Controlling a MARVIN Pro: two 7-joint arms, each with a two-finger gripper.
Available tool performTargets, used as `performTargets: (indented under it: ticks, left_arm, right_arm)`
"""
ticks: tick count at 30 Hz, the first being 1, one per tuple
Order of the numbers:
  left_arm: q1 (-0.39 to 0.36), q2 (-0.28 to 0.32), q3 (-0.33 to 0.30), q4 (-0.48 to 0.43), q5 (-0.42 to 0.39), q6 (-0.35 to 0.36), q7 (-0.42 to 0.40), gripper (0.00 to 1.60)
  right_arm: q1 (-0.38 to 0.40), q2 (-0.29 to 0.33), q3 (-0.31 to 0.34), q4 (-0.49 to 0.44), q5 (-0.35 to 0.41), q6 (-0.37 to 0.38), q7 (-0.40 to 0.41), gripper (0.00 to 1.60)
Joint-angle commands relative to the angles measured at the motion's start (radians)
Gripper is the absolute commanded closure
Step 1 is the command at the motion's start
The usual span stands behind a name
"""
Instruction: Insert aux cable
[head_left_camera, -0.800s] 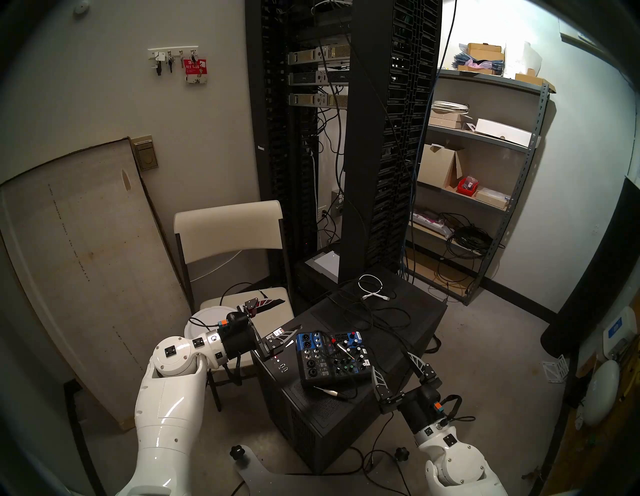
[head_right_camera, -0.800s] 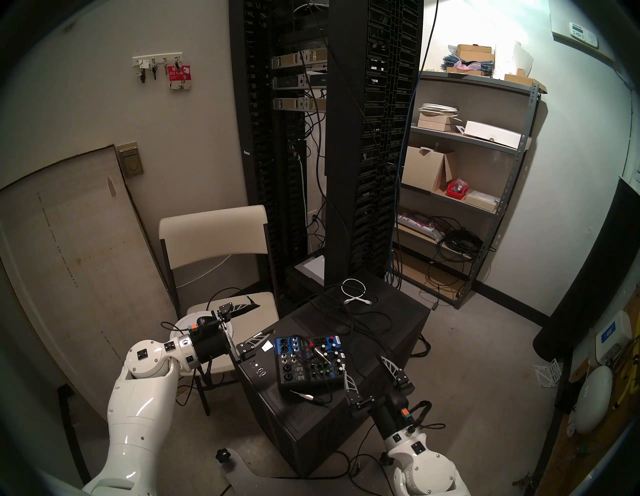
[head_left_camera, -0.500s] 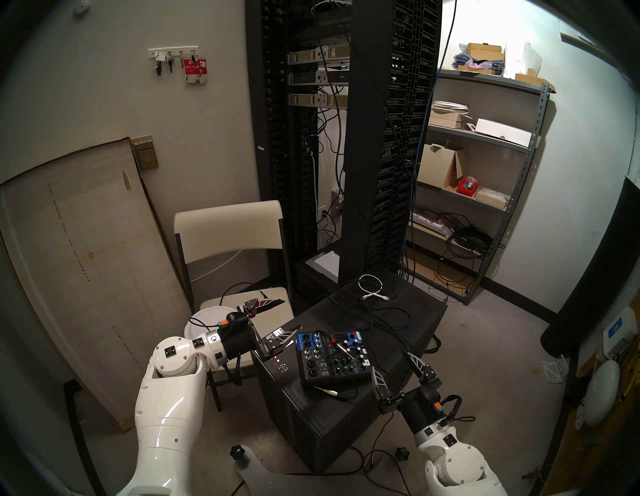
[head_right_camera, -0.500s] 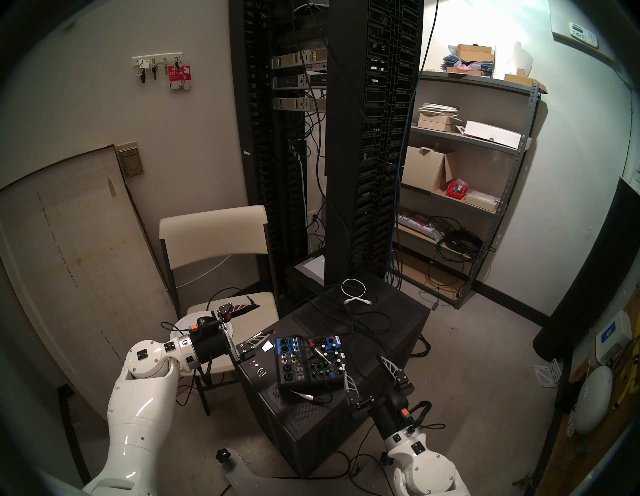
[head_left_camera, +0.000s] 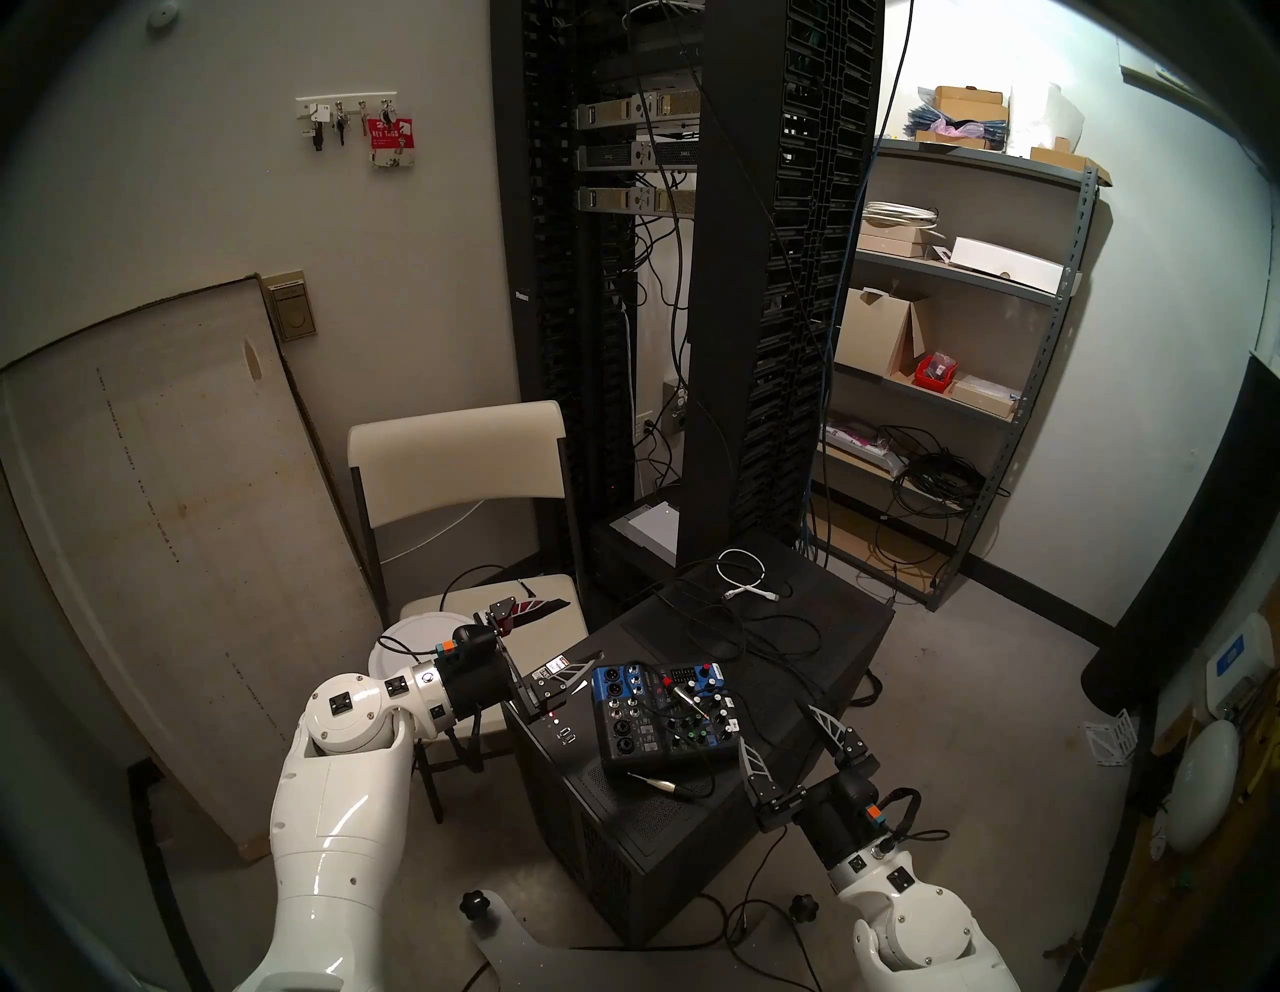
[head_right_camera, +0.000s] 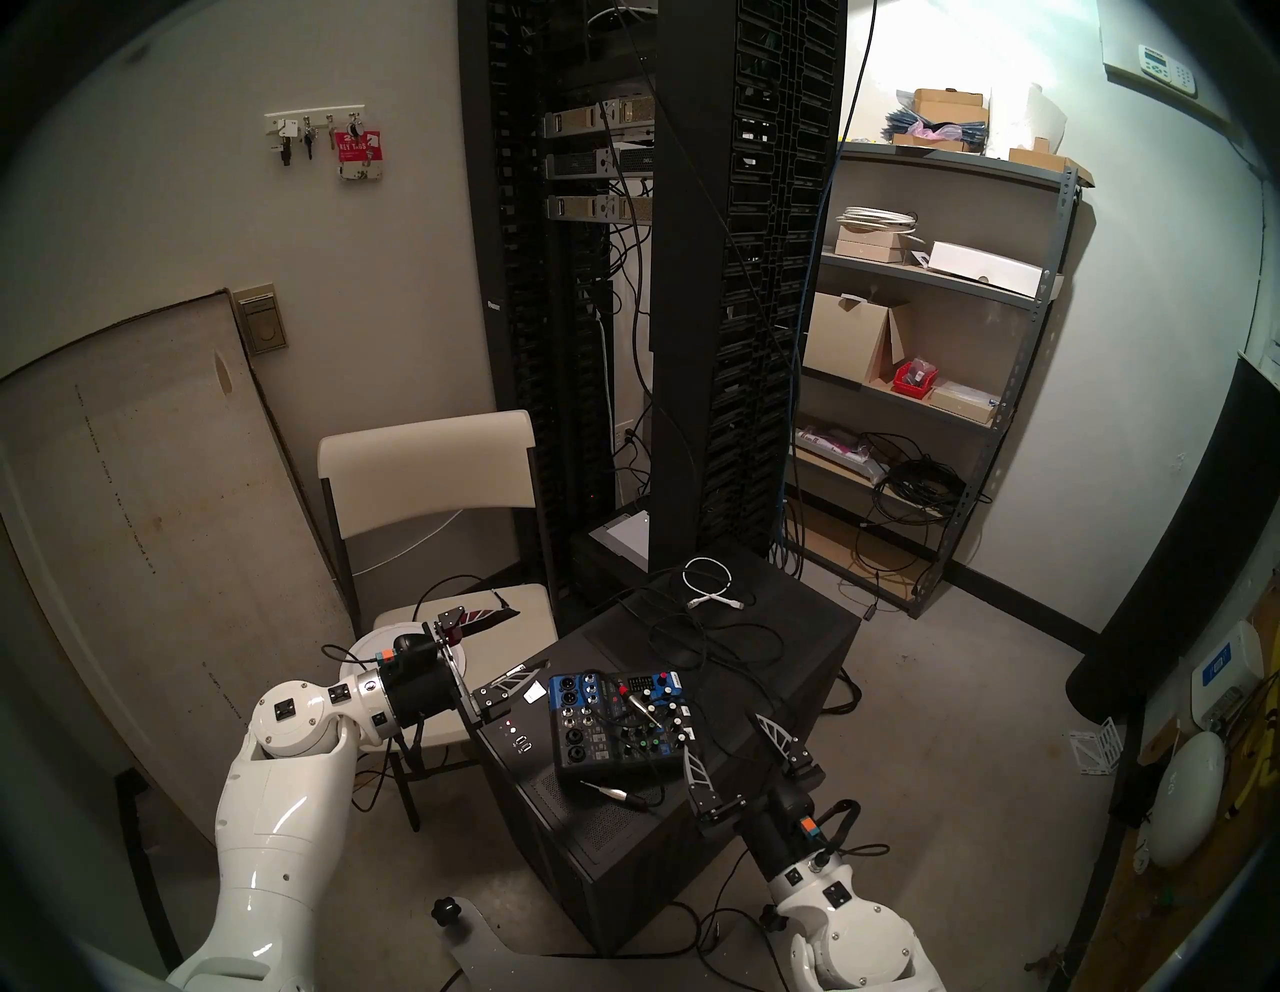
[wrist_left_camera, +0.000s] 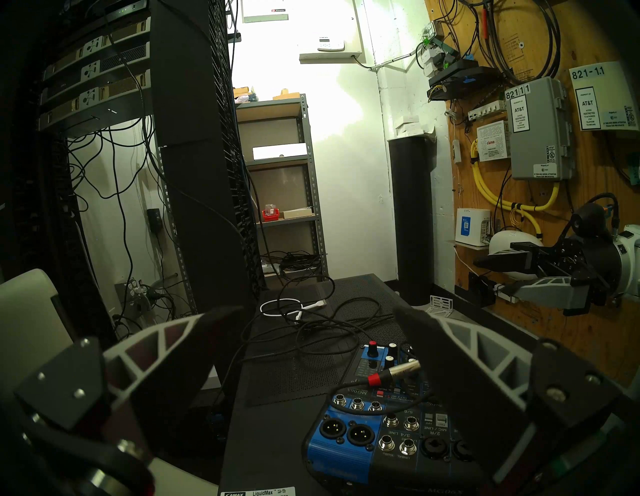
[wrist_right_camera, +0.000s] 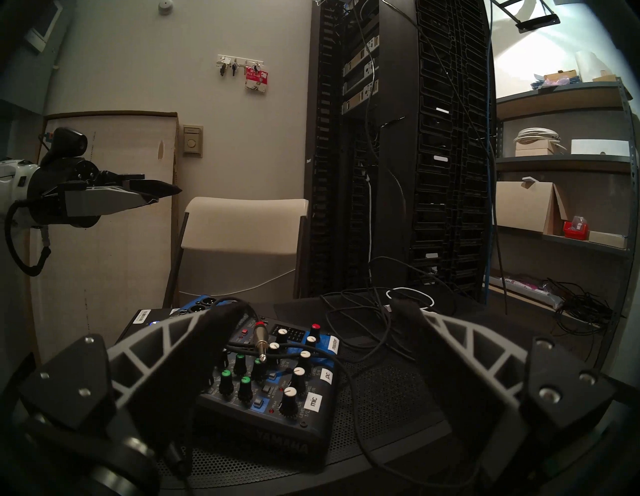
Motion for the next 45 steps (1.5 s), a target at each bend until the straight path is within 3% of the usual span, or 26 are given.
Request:
performTargets:
  ticks: [1,15,23,26,31,32,33,34,38,41,44,45]
  left_arm:
    - [-0.007,-0.002,0.001,-0.011,-0.002,0.000,0.000,0.00]
    - [-0.007,-0.005,-0.002,-0.011,0.000,-0.001,-0.003,0.00]
    - [-0.008,-0.007,-0.004,-0.011,0.002,-0.001,-0.004,0.00]
    - [-0.008,-0.008,-0.005,-0.011,0.003,-0.001,-0.005,0.00]
    - [-0.008,-0.009,-0.006,-0.011,0.004,-0.001,-0.006,0.00]
    - [-0.008,-0.009,-0.007,-0.011,0.004,-0.001,-0.006,0.00]
    - [-0.009,-0.009,-0.007,-0.011,0.004,-0.001,-0.006,0.00]
    - [-0.009,-0.009,-0.007,-0.011,0.004,-0.001,-0.007,0.00]
    - [-0.009,-0.010,-0.008,-0.011,0.005,-0.001,-0.007,0.00]
    - [-0.009,-0.010,-0.009,-0.011,0.006,-0.001,-0.008,0.00]
    - [-0.009,-0.011,-0.009,-0.011,0.006,-0.001,-0.008,0.00]
    - [-0.009,-0.011,-0.009,-0.011,0.006,-0.001,-0.009,0.00]
  right_arm:
    - [0.030,0.040,-0.006,-0.029,0.020,0.028,0.052,0.00]
    - [0.123,0.056,-0.045,0.026,0.031,0.091,0.124,0.00]
    - [0.166,0.076,-0.062,0.054,0.016,0.153,0.151,0.19]
    - [0.185,0.080,-0.063,0.067,0.020,0.186,0.158,0.12]
    - [0.214,0.092,-0.063,0.086,0.040,0.241,0.188,0.33]
    - [0.221,0.092,-0.063,0.092,0.037,0.242,0.189,0.50]
    - [0.230,0.097,-0.066,0.099,0.033,0.253,0.194,0.50]
    - [0.236,0.098,-0.066,0.104,0.036,0.267,0.198,0.71]
    - [0.266,0.100,-0.071,0.137,0.034,0.277,0.209,0.53]
    - [0.283,0.101,-0.075,0.153,0.041,0.292,0.224,0.51]
    - [0.296,0.102,-0.087,0.164,0.034,0.304,0.235,0.31]
    - [0.300,0.101,-0.089,0.168,0.034,0.308,0.237,0.32]
